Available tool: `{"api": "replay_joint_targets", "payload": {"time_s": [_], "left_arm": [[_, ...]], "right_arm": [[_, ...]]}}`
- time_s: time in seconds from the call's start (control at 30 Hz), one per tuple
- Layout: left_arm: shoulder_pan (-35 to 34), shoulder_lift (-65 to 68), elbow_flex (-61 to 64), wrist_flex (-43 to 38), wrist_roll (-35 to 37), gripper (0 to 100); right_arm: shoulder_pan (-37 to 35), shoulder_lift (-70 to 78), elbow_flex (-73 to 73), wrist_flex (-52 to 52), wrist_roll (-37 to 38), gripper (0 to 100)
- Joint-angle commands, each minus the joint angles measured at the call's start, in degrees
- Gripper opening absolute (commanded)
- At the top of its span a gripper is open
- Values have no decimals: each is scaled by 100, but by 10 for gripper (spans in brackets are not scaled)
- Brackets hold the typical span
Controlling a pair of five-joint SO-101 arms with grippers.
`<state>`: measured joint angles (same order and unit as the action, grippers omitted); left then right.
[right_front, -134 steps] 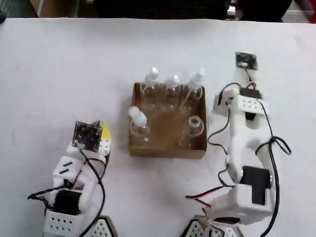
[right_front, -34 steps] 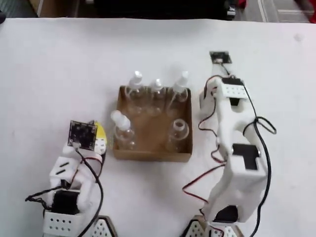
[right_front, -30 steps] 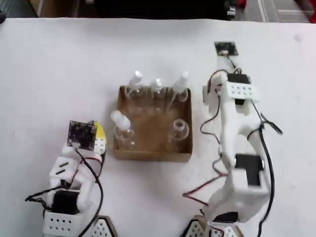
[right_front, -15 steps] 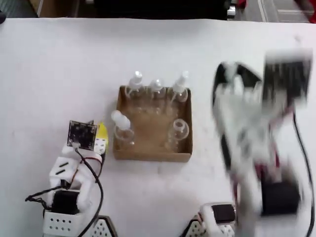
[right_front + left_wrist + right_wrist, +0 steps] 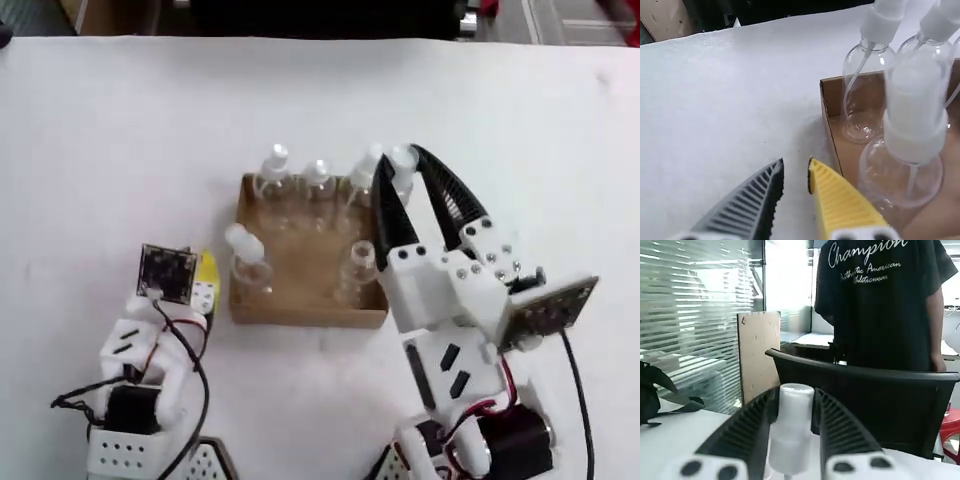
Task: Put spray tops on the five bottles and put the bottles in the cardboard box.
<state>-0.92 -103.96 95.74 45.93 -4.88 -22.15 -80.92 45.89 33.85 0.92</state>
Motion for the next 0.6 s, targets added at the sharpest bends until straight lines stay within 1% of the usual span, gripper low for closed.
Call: {"api": "replay_joint_targets", "payload": {"time_s": [0.0, 0.1, 0.17, 0.27, 0.4, 0.57], "left_arm": [[-40, -57, -246, 26, 0, 88], [-40, -57, -246, 26, 0, 88], [-31, -57, -246, 26, 0, 88], [-31, -57, -246, 26, 0, 88], [-48, -57, -246, 26, 0, 88], [-40, -57, -185, -9, 0, 88]], "right_arm": [[-84, 277, -255, -233, -510, 16], [-92, 453, -360, -198, -853, 16], [-189, 567, -369, -207, -932, 16], [-303, 716, -273, -163, -853, 16], [-145, 787, 167, -523, -510, 16], [-101, 796, 475, -664, -422, 16]]}}
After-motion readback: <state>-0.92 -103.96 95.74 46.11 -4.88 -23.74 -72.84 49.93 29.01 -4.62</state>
